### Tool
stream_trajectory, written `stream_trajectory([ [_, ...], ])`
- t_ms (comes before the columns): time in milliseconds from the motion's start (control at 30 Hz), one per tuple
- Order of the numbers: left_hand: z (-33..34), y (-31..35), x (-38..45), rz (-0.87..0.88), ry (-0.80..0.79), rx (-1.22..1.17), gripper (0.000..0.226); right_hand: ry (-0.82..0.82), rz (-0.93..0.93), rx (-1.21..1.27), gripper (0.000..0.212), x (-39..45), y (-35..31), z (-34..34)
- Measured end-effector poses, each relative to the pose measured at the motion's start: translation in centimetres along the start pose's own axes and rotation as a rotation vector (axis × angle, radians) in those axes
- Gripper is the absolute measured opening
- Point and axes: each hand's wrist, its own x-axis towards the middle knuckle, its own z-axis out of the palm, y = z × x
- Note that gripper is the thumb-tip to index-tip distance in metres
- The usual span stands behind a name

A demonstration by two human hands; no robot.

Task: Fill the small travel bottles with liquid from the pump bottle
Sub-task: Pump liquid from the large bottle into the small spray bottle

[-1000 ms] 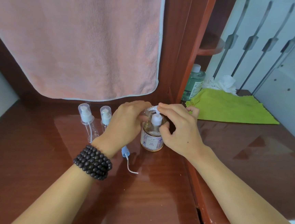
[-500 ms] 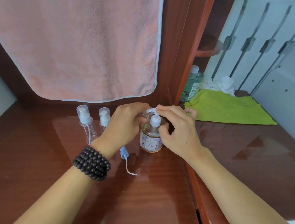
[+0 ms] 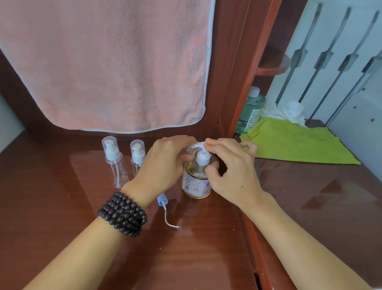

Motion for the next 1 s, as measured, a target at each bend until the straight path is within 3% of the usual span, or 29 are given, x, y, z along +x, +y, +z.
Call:
stream_trajectory([
  [167, -0.3, 0.1, 0.2, 0.021, -0.009, 0.009, 0.03, -0.007, -0.019, 0.006, 0.04, 0.0, -0.1, -0.2],
  [433, 0.9, -0.6, -0.4, 0.008, 0.005, 0.022, 0.035, -0.034, 0.013, -0.029, 0.031, 0.1, -0.2, 0.2],
  [700, -0.1, -0.1, 0.4, 0.041, 0.001, 0.024, 0.032, -0.035, -0.017, -0.006, 0.043, 0.0, -0.3, -0.3],
  [1000, 0.8, -0.7, -0.2, 0.037, -0.007, 0.032, 0.035, -0.05, 0.034, -0.034, 0.032, 0.1, -0.3, 0.2],
])
